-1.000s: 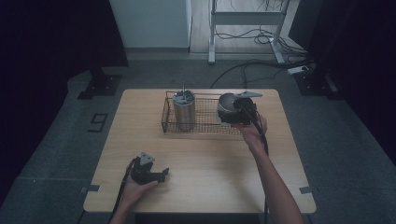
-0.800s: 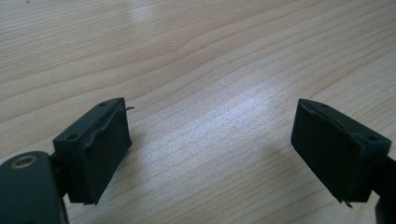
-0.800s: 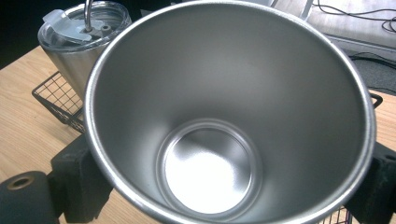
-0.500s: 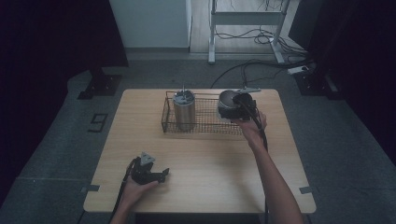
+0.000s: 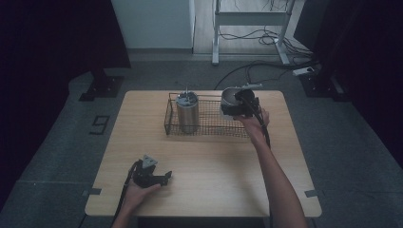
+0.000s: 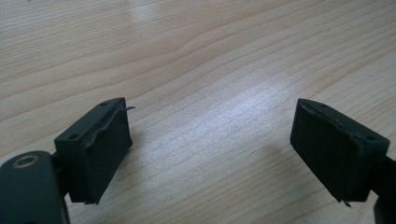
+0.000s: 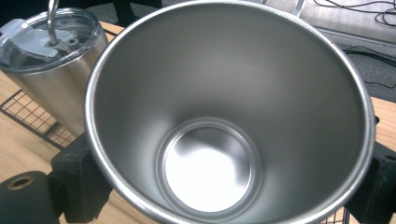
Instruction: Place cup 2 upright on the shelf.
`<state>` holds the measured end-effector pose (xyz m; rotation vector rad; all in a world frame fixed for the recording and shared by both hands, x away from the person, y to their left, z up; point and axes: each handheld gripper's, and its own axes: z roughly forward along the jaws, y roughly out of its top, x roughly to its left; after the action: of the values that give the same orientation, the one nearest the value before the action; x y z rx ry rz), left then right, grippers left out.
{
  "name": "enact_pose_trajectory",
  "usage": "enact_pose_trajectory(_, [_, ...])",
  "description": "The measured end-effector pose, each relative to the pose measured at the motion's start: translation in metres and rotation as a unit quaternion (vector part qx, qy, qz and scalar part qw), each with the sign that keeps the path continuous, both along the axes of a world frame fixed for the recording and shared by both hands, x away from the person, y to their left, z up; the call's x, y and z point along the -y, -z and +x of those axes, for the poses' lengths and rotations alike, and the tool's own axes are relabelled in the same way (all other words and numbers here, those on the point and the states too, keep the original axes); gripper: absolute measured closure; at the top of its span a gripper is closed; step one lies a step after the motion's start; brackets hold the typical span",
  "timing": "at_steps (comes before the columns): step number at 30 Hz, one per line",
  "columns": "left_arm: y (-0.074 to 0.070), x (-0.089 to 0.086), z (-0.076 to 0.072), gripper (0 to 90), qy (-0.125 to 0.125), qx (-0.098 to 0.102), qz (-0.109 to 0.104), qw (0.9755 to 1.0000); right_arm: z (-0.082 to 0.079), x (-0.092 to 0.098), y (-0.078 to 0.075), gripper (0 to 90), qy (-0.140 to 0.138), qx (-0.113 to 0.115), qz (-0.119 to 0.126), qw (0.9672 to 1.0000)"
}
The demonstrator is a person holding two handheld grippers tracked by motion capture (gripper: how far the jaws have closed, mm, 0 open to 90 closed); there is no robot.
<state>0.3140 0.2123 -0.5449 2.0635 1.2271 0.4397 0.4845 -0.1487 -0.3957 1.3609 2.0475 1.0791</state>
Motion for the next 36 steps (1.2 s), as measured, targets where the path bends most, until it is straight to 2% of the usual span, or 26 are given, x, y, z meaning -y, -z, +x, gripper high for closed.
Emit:
enact_pose_trajectory(11, [0.001,-0.001,0.0,12.9,-0.002,-0.001,0.001,1.0,0.018,-0.005,0.008,7.7,0.003,-0.016,-0.005,0.9999])
enact_pose_trajectory(22, [0.001,-0.002,0.001,13.2,-0.002,-0.003,0.0,1.0,0.035,-0.009,0.028,7.7,0.002,-0.037,-0.008,0.9993])
enact_pose_trajectory(36, [0.002,0.0,0.0,13.3,0.0,-0.003,0.001,1.0,0.043,-0.011,0.042,7.7,0.0,-0.055,-0.021,0.9983])
